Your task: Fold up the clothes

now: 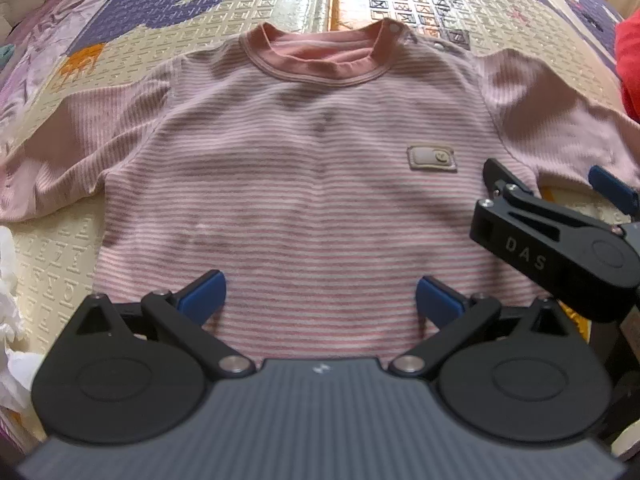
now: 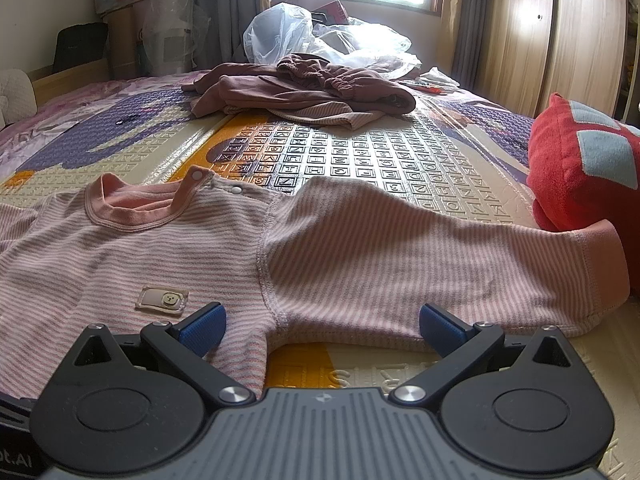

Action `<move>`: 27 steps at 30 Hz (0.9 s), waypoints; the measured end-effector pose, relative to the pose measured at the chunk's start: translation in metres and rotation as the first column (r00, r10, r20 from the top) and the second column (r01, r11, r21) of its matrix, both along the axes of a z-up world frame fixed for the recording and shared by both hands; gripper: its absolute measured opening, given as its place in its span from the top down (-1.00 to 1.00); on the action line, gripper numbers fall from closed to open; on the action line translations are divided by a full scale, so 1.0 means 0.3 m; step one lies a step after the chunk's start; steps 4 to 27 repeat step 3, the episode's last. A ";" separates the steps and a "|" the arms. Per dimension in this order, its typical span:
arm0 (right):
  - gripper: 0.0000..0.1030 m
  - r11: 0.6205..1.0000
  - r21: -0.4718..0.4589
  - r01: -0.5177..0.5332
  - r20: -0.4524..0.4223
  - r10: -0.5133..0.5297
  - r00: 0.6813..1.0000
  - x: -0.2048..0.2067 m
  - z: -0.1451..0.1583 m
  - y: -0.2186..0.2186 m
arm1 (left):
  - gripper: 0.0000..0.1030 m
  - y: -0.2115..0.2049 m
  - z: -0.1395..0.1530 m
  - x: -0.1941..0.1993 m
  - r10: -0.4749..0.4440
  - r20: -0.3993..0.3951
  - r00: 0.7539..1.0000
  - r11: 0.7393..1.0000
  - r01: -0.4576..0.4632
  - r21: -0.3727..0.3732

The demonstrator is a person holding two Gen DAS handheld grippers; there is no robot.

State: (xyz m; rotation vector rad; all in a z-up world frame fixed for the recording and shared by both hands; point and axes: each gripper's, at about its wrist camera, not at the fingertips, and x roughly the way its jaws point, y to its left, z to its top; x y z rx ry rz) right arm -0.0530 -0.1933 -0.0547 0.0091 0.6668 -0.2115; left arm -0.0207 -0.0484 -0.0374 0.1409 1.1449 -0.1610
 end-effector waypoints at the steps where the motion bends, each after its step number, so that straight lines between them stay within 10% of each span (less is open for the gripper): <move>1: -0.99 1.000 -0.002 0.000 0.000 0.000 1.000 0.001 0.000 -0.001 | -1.00 -0.002 0.000 -0.002 0.003 0.004 1.000 1.000 -0.003 0.003; 27: -0.99 1.000 -0.002 0.000 -0.001 0.000 1.000 0.002 0.000 -0.003 | -1.00 -0.003 -0.001 -0.001 0.006 0.003 1.000 1.000 -0.006 0.005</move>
